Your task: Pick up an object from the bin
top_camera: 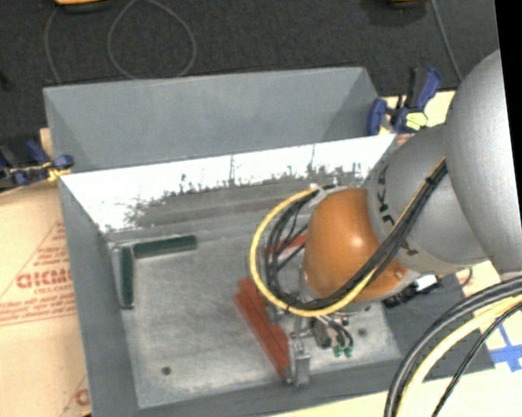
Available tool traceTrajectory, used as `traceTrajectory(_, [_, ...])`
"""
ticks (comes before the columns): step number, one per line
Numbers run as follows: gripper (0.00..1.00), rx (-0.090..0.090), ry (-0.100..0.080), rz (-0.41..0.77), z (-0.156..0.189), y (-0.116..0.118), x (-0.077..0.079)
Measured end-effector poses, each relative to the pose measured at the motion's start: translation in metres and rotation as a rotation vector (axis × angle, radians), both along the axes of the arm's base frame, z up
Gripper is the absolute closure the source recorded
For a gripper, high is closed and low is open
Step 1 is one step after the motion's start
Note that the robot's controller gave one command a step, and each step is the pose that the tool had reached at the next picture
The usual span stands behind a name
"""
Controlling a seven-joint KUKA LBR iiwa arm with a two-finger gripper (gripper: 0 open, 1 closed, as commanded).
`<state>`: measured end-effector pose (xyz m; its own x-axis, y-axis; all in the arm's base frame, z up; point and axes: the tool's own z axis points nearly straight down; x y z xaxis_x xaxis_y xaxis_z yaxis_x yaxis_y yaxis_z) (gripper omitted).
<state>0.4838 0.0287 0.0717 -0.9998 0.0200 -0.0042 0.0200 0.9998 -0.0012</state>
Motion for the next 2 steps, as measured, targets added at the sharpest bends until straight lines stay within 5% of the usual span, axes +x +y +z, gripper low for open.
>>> traceTrajectory(1, [0.00, 0.000, -0.004, 0.342, 0.023, 0.011, -0.007])
traceTrajectory(2, [0.00, -0.004, 0.001, 0.897, 0.013, -0.073, 0.004])
